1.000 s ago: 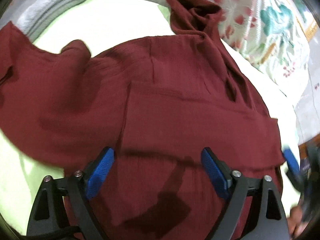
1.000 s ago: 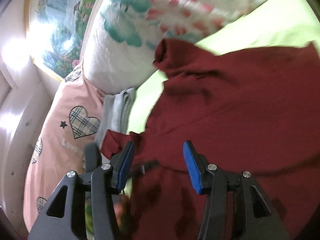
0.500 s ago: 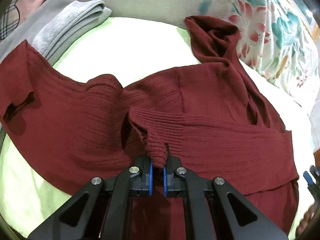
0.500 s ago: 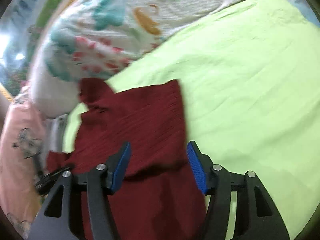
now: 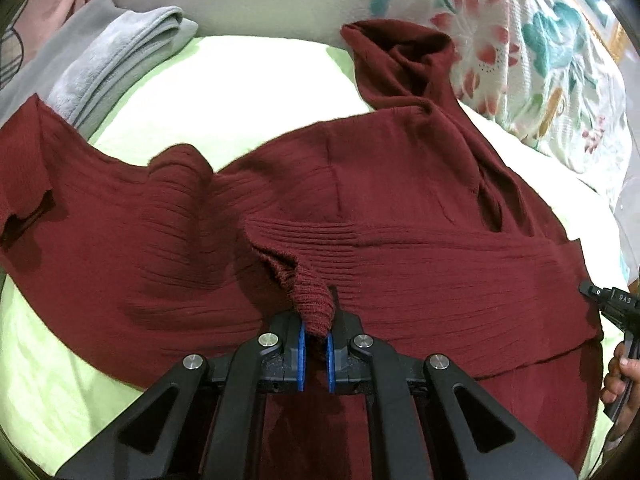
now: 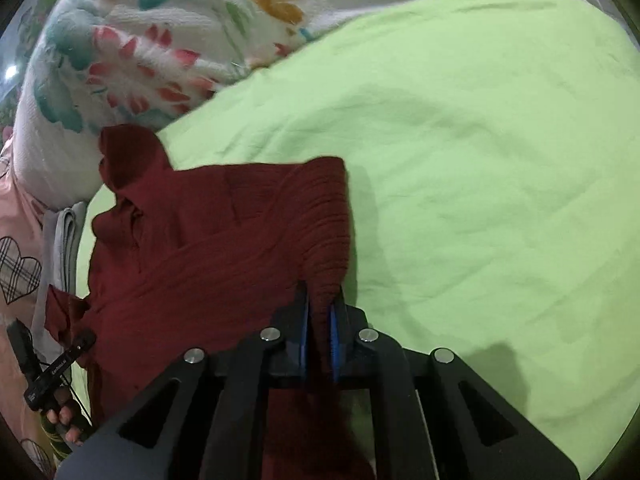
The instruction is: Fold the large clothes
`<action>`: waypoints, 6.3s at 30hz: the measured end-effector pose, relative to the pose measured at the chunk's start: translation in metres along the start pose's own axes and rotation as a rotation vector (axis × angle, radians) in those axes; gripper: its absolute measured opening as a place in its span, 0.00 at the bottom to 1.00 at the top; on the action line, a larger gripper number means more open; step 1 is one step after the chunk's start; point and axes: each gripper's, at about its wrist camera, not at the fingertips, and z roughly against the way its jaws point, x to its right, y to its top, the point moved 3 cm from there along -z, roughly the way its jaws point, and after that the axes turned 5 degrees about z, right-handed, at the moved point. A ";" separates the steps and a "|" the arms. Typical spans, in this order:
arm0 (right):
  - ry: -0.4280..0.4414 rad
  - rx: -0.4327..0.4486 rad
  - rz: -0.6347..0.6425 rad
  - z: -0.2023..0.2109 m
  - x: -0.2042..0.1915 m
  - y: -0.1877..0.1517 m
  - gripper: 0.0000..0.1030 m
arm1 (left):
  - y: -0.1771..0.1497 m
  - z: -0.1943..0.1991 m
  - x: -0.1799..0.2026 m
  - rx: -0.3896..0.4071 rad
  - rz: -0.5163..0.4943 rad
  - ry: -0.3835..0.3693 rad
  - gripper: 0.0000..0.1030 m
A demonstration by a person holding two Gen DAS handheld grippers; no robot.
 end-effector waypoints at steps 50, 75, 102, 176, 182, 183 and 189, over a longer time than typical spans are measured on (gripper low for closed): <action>0.233 -0.067 0.068 0.033 -0.116 -0.117 0.52 | 0.052 0.130 -0.093 0.228 0.219 -0.116 0.05; 0.197 0.028 -0.052 0.059 -0.050 -0.092 0.59 | -0.102 -0.012 0.202 -0.141 -0.060 -0.370 0.30; 0.217 0.192 0.028 0.046 -0.097 -0.023 0.10 | -0.056 0.023 -0.043 0.027 0.213 0.099 0.45; 0.031 0.012 0.013 0.004 -0.042 -0.064 0.28 | -0.073 0.019 -0.029 -0.024 0.065 -0.038 0.12; 0.026 0.104 0.014 0.026 -0.045 -0.037 0.40 | -0.070 0.029 -0.027 -0.024 0.076 -0.040 0.15; 0.044 0.104 0.021 0.025 -0.047 -0.033 0.40 | -0.067 0.031 -0.024 -0.019 0.074 -0.041 0.17; 0.144 0.114 0.172 0.000 -0.123 0.005 0.43 | -0.042 0.036 -0.005 0.012 0.071 -0.069 0.33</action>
